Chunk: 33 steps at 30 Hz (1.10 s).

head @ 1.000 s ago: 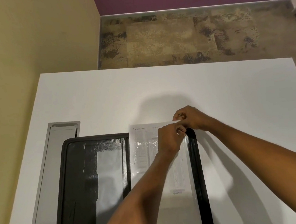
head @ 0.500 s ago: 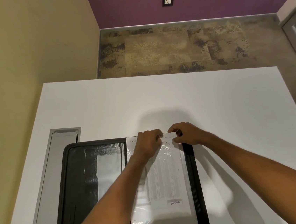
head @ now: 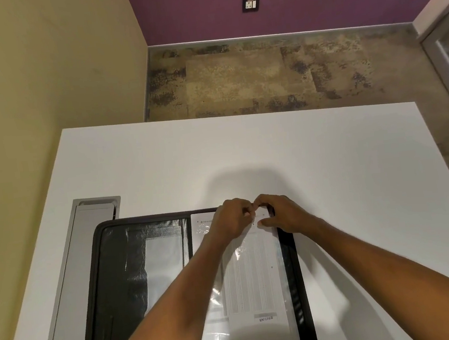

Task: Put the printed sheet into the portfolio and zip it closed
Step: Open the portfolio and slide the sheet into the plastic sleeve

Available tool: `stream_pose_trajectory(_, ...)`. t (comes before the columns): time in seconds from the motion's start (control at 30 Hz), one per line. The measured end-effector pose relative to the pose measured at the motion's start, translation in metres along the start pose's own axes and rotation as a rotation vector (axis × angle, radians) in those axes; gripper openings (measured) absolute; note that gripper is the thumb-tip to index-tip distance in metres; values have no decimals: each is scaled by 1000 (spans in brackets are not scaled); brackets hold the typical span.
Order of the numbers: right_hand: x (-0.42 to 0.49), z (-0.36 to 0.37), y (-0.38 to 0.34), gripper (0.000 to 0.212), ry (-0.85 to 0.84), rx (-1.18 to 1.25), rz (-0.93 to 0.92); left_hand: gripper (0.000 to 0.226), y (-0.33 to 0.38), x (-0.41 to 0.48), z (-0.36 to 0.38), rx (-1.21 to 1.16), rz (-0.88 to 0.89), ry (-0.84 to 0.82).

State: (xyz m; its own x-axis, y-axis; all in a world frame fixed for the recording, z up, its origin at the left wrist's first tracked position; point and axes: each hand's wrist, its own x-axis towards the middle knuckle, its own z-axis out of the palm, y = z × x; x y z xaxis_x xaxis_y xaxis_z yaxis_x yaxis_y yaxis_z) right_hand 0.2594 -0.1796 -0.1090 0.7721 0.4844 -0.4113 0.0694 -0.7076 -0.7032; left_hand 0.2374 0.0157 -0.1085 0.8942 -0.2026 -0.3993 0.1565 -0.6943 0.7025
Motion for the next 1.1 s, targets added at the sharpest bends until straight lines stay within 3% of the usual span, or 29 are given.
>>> stream_pose_trajectory(0.37,3,-2,-3,38,-32,-236,-21,11,-3,0,-2,-76,25,44)
stream_pose_trajectory(0.5,-1,-3,-5,38,-60,-206,-18,11,-2,-4,-6,-79,58,35)
stream_pose_trajectory(0.6,-4,-9,-4,21,-24,-138,-19,6,-2,-6,-11,-70,71,14)
stream_pose_trajectory(0.7,-5,-14,1,4,-7,-154,-41,10,-14,-8,-26,95,55,-67)
stream_pose_trajectory(0.9,-2,-19,3,5,-26,-197,-108,15,-49,-16,-67,553,120,-164)
stream_pose_trajectory(1.03,1,-20,-1,6,-92,-229,-90,30,-62,-18,-75,570,95,-136)
stream_pose_trajectory(1.1,3,-20,-2,4,-71,-238,-116,23,-65,-18,-76,573,93,-145)
